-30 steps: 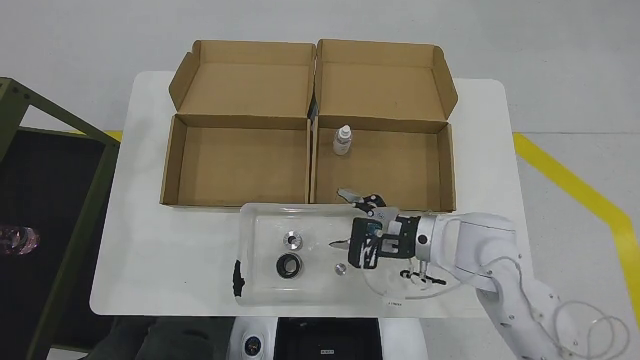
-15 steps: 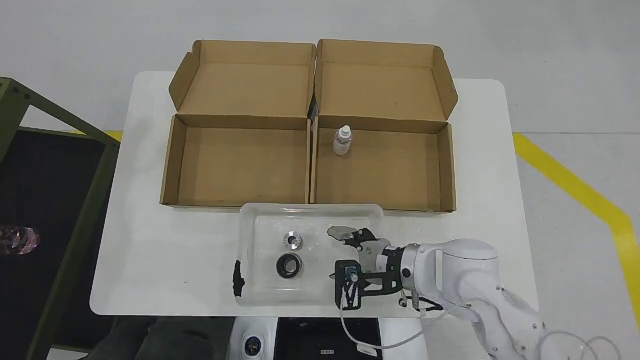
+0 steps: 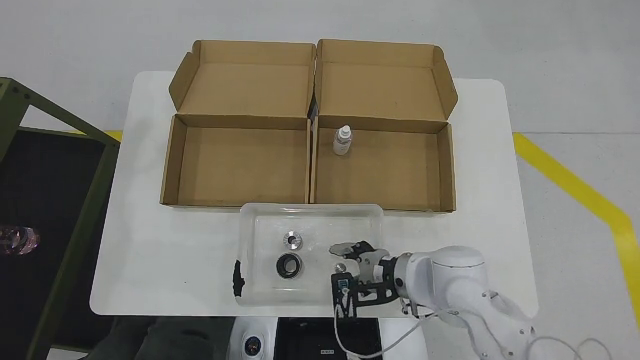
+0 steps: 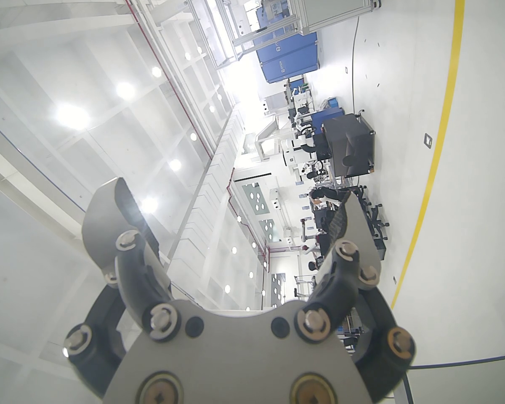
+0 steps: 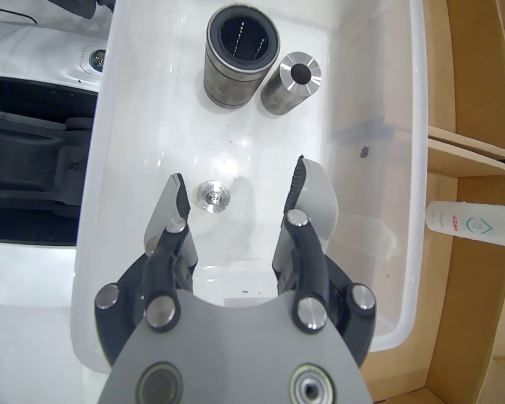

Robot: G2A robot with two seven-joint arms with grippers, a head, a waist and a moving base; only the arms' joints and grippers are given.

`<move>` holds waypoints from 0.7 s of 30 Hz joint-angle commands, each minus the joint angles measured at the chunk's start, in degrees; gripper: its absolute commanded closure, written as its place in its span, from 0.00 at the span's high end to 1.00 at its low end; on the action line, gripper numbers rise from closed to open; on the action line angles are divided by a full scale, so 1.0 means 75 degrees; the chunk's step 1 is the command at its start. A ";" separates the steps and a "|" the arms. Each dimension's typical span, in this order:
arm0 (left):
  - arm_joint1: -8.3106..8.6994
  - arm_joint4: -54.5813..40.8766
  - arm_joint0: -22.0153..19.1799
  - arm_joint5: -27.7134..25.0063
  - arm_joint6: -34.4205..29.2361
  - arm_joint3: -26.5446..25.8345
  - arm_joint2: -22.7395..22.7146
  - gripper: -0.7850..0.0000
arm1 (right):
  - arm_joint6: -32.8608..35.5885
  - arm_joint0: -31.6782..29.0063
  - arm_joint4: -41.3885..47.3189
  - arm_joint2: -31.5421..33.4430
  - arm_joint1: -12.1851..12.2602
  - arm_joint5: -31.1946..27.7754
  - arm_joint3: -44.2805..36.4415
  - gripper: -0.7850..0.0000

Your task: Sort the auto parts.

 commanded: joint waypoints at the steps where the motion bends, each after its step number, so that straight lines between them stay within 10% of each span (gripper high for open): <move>1: 0.0000 0.0000 0.0000 0.0000 0.0000 0.0000 0.0000 1.00 | 0.0097 0.0055 -0.0104 -0.0061 0.0004 -0.0050 0.0010 0.50; 21: 0.0000 0.0000 0.0000 0.0000 0.0000 0.0000 0.0000 1.00 | 0.0829 0.0678 -0.0547 -0.0895 -0.0084 -0.0212 0.0309 0.43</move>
